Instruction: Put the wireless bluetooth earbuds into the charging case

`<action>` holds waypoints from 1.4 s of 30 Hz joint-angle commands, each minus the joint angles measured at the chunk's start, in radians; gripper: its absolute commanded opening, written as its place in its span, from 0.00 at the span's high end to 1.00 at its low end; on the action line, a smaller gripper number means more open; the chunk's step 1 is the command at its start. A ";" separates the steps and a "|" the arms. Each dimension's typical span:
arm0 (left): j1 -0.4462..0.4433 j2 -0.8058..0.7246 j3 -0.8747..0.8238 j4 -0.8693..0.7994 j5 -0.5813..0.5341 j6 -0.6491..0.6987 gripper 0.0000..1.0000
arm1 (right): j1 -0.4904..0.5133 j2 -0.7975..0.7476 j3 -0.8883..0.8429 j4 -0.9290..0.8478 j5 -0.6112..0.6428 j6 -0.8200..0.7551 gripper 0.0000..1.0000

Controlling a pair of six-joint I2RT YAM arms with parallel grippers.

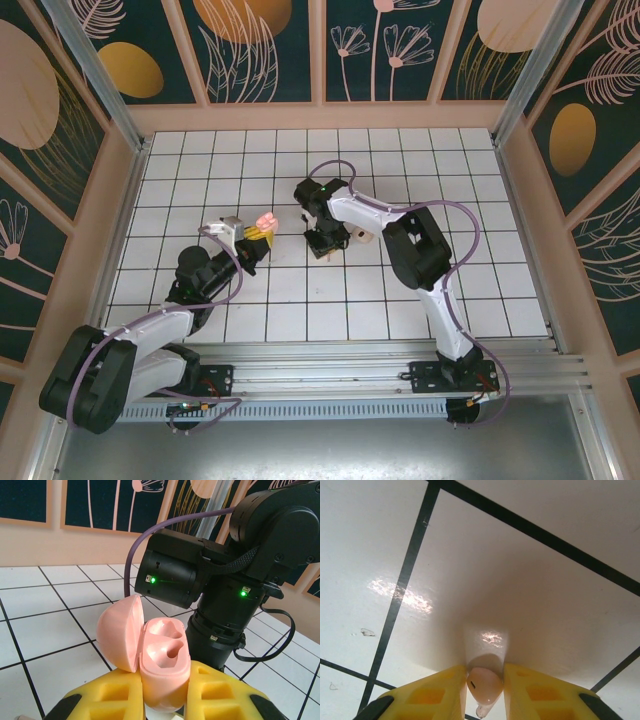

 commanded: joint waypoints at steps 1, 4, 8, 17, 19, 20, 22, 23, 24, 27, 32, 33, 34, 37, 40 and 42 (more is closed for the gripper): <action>0.008 -0.023 0.021 -0.008 -0.007 0.022 0.85 | 0.009 0.000 -0.012 -0.001 0.032 0.022 0.76; 0.007 -0.024 0.023 -0.021 -0.002 0.032 0.85 | 0.010 -0.023 -0.025 0.018 0.038 0.026 0.78; 0.007 -0.019 0.038 -0.051 0.023 0.061 0.85 | 0.009 -0.075 -0.051 0.063 0.047 0.031 0.79; -0.001 0.074 0.110 -0.063 0.160 0.105 0.85 | -0.025 -0.364 -0.268 0.385 0.000 0.072 0.79; -0.016 0.099 0.125 -0.048 0.184 0.109 0.85 | -0.026 -0.446 -0.339 0.472 -0.005 0.064 0.80; -0.027 0.112 0.135 -0.050 0.198 0.120 0.85 | -0.027 -0.490 -0.377 0.519 -0.012 0.056 0.80; -0.049 0.136 0.156 -0.068 0.212 0.146 0.85 | -0.031 -0.567 -0.441 0.592 -0.008 0.051 0.80; -0.058 0.148 0.164 -0.073 0.226 0.159 0.85 | -0.033 -0.602 -0.471 0.625 -0.006 0.047 0.80; -0.064 0.158 0.170 -0.072 0.237 0.166 0.85 | -0.034 -0.638 -0.500 0.663 -0.004 0.038 0.80; -0.084 0.186 0.194 -0.073 0.285 0.199 0.85 | -0.035 -0.753 -0.602 0.778 -0.018 0.004 0.81; -0.098 0.226 0.231 -0.094 0.351 0.264 0.84 | -0.033 -0.885 -0.723 0.930 -0.146 -0.053 0.82; -0.098 0.228 0.234 -0.092 0.357 0.271 0.84 | -0.033 -0.901 -0.739 0.951 -0.173 -0.058 0.82; -0.099 0.232 0.235 -0.088 0.359 0.277 0.84 | -0.031 -0.918 -0.758 0.976 -0.202 -0.061 0.82; -0.099 0.238 0.243 -0.088 0.358 0.286 0.83 | -0.025 -0.955 -0.808 1.041 -0.252 -0.061 0.82; -0.099 0.240 0.251 -0.090 0.360 0.284 0.83 | -0.017 -0.971 -0.842 1.093 -0.283 -0.052 0.82; -0.101 0.241 0.254 -0.088 0.359 0.283 0.84 | -0.007 -0.968 -0.850 1.111 -0.293 -0.049 0.82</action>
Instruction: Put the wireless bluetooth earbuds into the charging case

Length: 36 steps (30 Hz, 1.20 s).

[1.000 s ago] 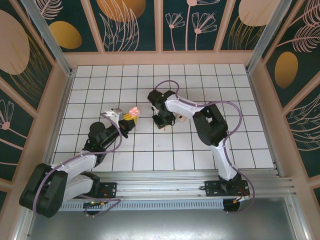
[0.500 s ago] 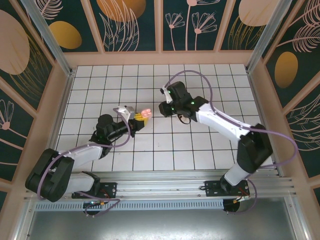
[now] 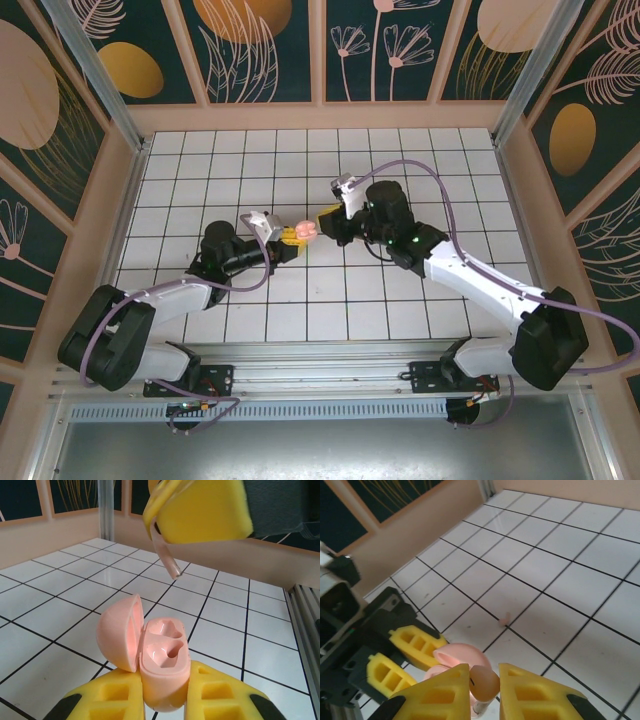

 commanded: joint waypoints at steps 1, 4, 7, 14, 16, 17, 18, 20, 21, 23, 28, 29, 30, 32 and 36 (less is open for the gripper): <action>-0.006 0.006 0.027 0.013 0.032 0.021 0.84 | 0.019 -0.014 -0.019 0.107 -0.053 -0.015 0.82; -0.005 0.003 0.028 0.021 0.031 0.010 0.84 | 0.028 0.006 -0.012 0.103 -0.051 -0.019 0.82; -0.006 0.002 0.028 0.033 0.028 -0.005 0.84 | 0.036 0.024 -0.006 0.105 -0.051 -0.024 0.82; -0.006 0.001 0.033 0.057 0.025 -0.035 0.84 | 0.044 0.040 -0.013 0.091 -0.024 -0.038 0.83; -0.006 0.002 0.034 0.068 0.026 -0.044 0.84 | 0.044 0.037 -0.020 0.091 -0.006 -0.042 0.83; -0.006 0.003 0.035 0.071 0.027 -0.049 0.84 | 0.044 0.037 -0.023 0.092 0.000 -0.043 0.83; -0.006 0.006 0.035 0.079 0.030 -0.054 0.84 | 0.044 0.036 -0.027 0.092 0.006 -0.043 0.83; -0.006 0.009 0.034 0.094 0.035 -0.066 0.84 | 0.044 0.036 -0.032 0.097 0.013 -0.041 0.83; -0.006 0.012 0.034 0.101 0.038 -0.074 0.84 | 0.044 0.035 -0.037 0.105 0.014 -0.039 0.83; -0.006 0.017 0.034 0.114 0.040 -0.089 0.84 | 0.045 0.036 -0.042 0.113 0.009 -0.034 0.83; -0.006 0.019 0.034 0.137 0.035 -0.114 0.84 | 0.044 0.030 -0.054 0.128 0.000 -0.029 0.83; -0.007 0.019 0.033 0.138 0.033 -0.116 0.84 | 0.044 0.028 -0.055 0.132 -0.007 -0.026 0.83; -0.006 0.019 0.034 0.140 0.030 -0.118 0.84 | 0.044 0.027 -0.058 0.136 -0.014 -0.026 0.83; -0.006 0.015 0.034 0.143 0.025 -0.122 0.83 | 0.045 0.025 -0.061 0.136 -0.026 -0.027 0.83; -0.005 0.009 0.032 0.146 0.015 -0.128 0.83 | 0.045 0.022 -0.068 0.124 -0.057 -0.033 0.83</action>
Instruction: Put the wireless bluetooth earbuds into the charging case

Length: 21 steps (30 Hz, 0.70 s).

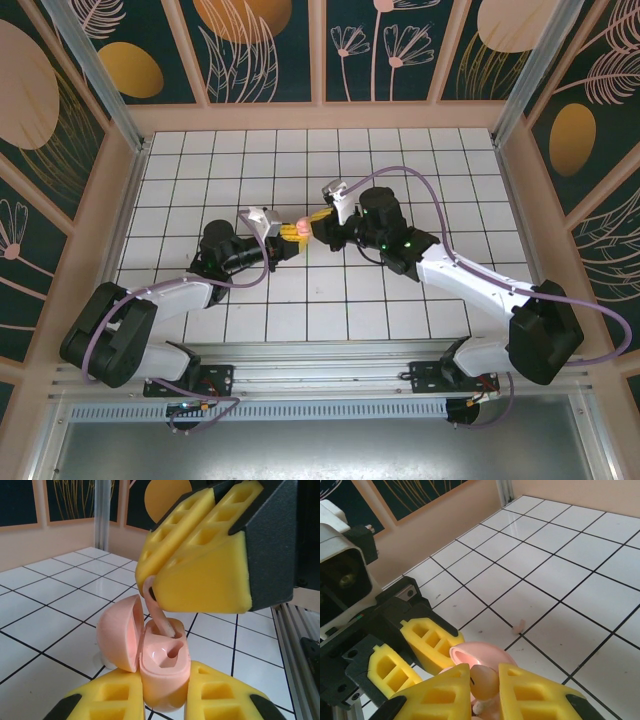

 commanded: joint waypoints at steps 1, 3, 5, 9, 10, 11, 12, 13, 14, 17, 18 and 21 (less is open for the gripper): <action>-0.004 -0.009 0.024 0.069 -0.009 -0.018 0.84 | 0.011 -0.016 -0.029 0.012 -0.044 -0.008 0.83; -0.005 -0.012 0.023 0.070 -0.013 -0.019 0.83 | 0.011 -0.021 -0.033 0.005 -0.056 -0.009 0.83; -0.004 -0.015 0.021 0.070 -0.017 -0.021 0.83 | 0.012 -0.026 -0.036 -0.002 -0.065 -0.011 0.83; -0.005 -0.014 0.021 0.076 -0.019 -0.023 0.84 | 0.011 -0.031 -0.039 -0.027 -0.069 -0.019 0.83; -0.004 -0.014 0.021 0.077 -0.017 -0.024 0.83 | 0.011 -0.031 -0.039 -0.034 -0.064 -0.020 0.83; -0.004 -0.015 0.021 0.077 -0.018 -0.024 0.83 | 0.011 -0.031 -0.039 -0.040 -0.058 -0.020 0.83; -0.004 -0.013 0.021 0.077 -0.018 -0.025 0.84 | 0.011 -0.034 -0.039 -0.043 -0.050 -0.020 0.82; -0.004 -0.016 0.021 0.076 -0.018 -0.023 0.83 | 0.009 -0.036 -0.040 -0.043 -0.042 -0.019 0.81; -0.004 -0.016 0.021 0.075 -0.017 -0.022 0.83 | 0.011 -0.039 -0.040 -0.043 -0.038 -0.018 0.80; -0.004 -0.018 0.023 0.065 -0.018 -0.015 0.83 | 0.007 -0.046 -0.039 -0.038 -0.031 -0.015 0.77; -0.004 -0.017 0.023 0.063 -0.017 -0.014 0.83 | 0.007 -0.048 -0.038 -0.037 -0.030 -0.014 0.75; -0.003 -0.023 0.023 0.053 -0.020 -0.009 0.83 | 0.003 -0.055 -0.030 -0.035 -0.018 -0.009 0.68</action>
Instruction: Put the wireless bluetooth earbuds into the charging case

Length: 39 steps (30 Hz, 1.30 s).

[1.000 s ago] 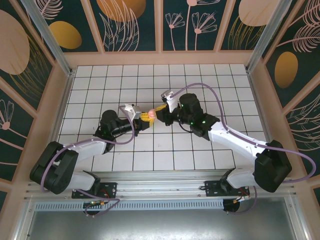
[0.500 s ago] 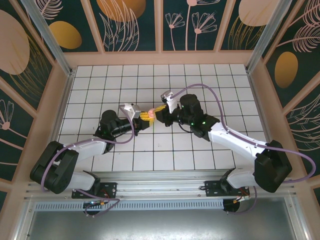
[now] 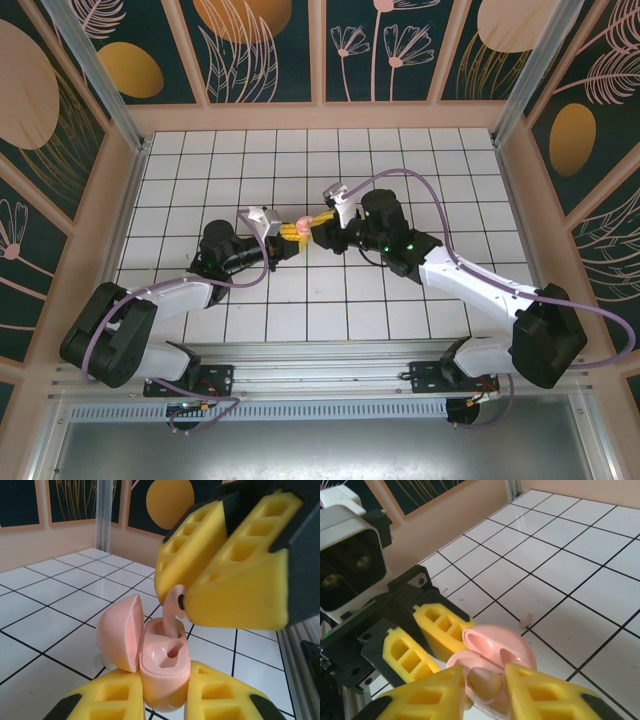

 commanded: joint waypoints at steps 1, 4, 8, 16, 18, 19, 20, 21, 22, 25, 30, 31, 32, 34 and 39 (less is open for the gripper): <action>-0.004 -0.023 0.023 0.046 -0.011 0.002 0.83 | 0.000 -0.033 -0.009 -0.013 0.007 -0.004 0.65; -0.005 -0.032 0.023 0.029 -0.013 0.013 0.83 | -0.006 -0.051 -0.005 0.001 0.008 0.012 0.57; -0.004 -0.038 0.022 0.015 -0.019 0.023 0.83 | -0.018 -0.093 -0.009 0.033 -0.005 0.041 0.48; -0.005 -0.037 0.023 0.013 -0.022 0.026 0.83 | -0.069 -0.100 -0.002 0.036 -0.035 0.134 0.41; -0.004 -0.036 0.023 0.013 -0.023 0.025 0.83 | -0.068 -0.079 0.014 0.021 -0.052 0.140 0.40; -0.004 -0.036 0.023 0.013 -0.023 0.024 0.83 | -0.068 -0.070 0.018 0.018 -0.061 0.143 0.40; -0.004 -0.036 0.023 0.012 -0.023 0.024 0.83 | -0.065 -0.058 0.027 0.016 -0.070 0.145 0.39; -0.004 -0.035 0.023 0.013 -0.024 0.024 0.83 | -0.062 -0.047 0.033 0.016 -0.075 0.149 0.39; -0.004 -0.036 0.024 0.012 -0.025 0.025 0.83 | -0.059 -0.040 0.038 0.017 -0.075 0.151 0.39; -0.004 -0.037 0.023 0.009 -0.028 0.025 0.83 | -0.052 -0.016 0.062 -0.003 -0.066 0.146 0.38; -0.004 -0.040 0.023 0.003 -0.030 0.026 0.83 | -0.052 -0.015 0.073 -0.012 -0.059 0.141 0.43; -0.003 -0.041 0.023 0.002 -0.030 0.026 0.83 | -0.052 -0.016 0.074 -0.001 -0.078 0.144 0.46; -0.005 -0.039 0.023 0.002 -0.030 0.026 0.83 | -0.053 -0.015 0.074 0.007 -0.100 0.148 0.48; -0.004 -0.037 0.023 0.004 -0.028 0.026 0.83 | -0.053 -0.005 0.084 0.013 -0.137 0.158 0.52; -0.004 -0.039 0.025 0.003 -0.026 0.025 0.83 | -0.052 0.038 0.117 -0.022 -0.189 0.159 0.63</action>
